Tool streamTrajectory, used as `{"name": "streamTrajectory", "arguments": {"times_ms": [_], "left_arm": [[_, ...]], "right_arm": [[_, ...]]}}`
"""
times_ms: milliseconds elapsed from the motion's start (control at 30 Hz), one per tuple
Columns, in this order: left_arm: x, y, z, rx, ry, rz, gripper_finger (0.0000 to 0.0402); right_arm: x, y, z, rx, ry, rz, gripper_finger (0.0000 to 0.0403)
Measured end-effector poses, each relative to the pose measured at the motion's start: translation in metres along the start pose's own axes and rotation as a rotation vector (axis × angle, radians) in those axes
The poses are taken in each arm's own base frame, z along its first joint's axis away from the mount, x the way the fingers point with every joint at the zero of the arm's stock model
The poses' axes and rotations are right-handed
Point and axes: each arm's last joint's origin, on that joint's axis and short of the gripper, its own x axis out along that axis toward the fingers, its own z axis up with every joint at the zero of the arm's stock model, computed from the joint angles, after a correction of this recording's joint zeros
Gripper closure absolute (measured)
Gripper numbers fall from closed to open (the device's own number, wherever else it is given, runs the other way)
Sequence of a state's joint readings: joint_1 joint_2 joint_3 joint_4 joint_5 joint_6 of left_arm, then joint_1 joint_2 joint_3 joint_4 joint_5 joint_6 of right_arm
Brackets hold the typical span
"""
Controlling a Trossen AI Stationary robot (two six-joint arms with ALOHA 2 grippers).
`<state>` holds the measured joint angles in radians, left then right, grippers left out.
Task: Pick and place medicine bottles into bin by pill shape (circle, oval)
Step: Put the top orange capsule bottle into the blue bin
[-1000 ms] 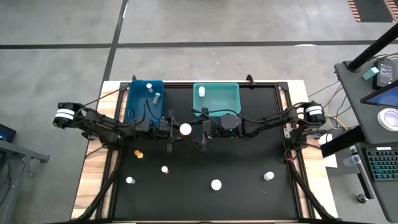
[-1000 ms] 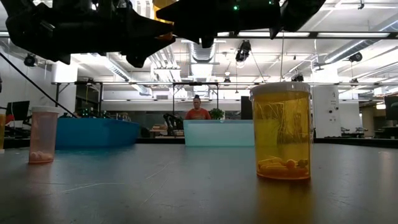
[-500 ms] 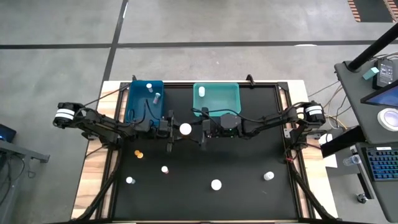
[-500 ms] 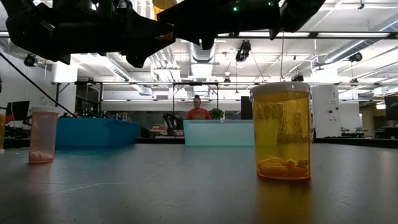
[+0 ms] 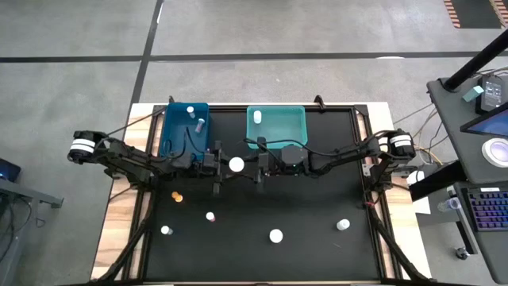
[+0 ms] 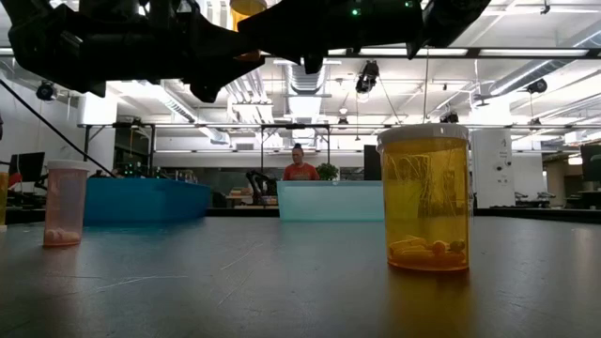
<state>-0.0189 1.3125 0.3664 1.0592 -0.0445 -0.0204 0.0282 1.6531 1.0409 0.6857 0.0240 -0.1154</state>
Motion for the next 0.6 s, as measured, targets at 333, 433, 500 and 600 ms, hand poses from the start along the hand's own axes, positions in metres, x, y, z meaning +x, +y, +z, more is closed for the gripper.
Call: {"name": "streamTrajectory", "arguments": {"times_ms": [333,433,500,600], "left_arm": [[-0.001,0.001,-0.002,0.002,0.009,0.018,0.0147],[-0.003,0.001,-0.004,0.013,0.018,0.019,0.0124],[-0.004,0.001,-0.005,0.024,0.029,0.019,0.0117],[-0.005,0.001,-0.005,0.030,0.047,0.019,0.0114]], "right_arm": [[-0.004,-0.001,0.004,0.009,0.028,0.002,0.0232],[-0.009,-0.001,0.007,0.011,0.083,0.007,0.0232],[-0.015,-0.002,0.010,0.012,0.127,0.011,0.0232],[-0.024,-0.002,0.012,0.030,0.219,0.019,0.0232]]}}
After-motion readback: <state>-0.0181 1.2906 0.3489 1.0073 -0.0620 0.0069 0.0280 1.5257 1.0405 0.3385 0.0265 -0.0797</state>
